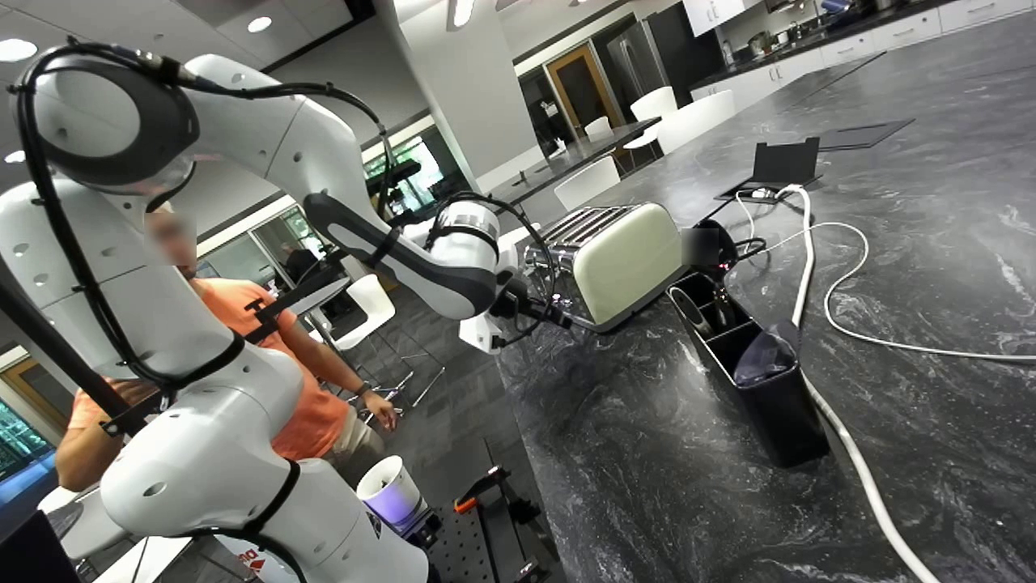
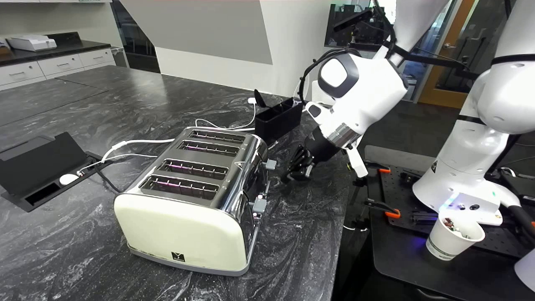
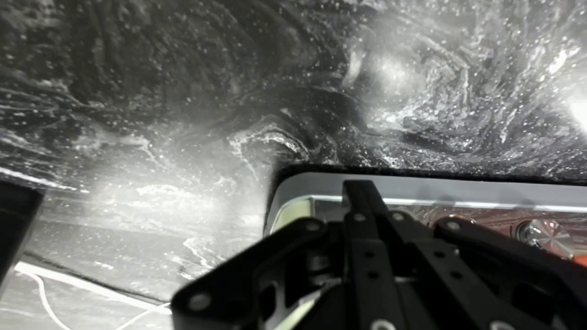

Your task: Press the button on the right side of the toaster

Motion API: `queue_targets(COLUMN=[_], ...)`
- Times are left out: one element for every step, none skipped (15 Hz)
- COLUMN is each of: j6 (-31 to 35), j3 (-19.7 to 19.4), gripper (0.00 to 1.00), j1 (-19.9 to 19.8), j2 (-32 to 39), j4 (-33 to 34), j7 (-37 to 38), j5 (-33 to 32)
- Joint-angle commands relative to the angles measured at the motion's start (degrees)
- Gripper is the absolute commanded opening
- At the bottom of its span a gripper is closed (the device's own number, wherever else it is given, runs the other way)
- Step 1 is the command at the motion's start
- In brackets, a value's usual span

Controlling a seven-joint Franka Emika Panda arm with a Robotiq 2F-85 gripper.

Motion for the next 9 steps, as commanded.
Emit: queue_targets(j6=[3.9,4.5,4.6,5.4,5.7,6.7,8.0,7.2,10.6], j3=[0.0,0.0,-0.3,-0.8,-1.3,-1.9,-2.2,-12.3,-5.2], gripper=[0.00,0.00,0.00,0.00,0.00,0.00,0.00,0.00,0.00], j1=[-0.4,-0.1,0.3,0.7,0.9,1.0,0.7,9.2,1.8], j2=[-13.7,-16.3,-19.1,-21.9,-24.8,-27.6,-30.5,-32.5,-35.2], j4=[-7.0,-7.6,-8.4,-9.0,-9.9,-10.5,-11.3,-14.1,-12.6], j7=[1.6,2.8,3.5,4.4,4.6,5.0,4.7,-5.5,2.3], j5=[1.7,1.1,1.0,0.8,1.2,1.3,1.6,9.6,3.7])
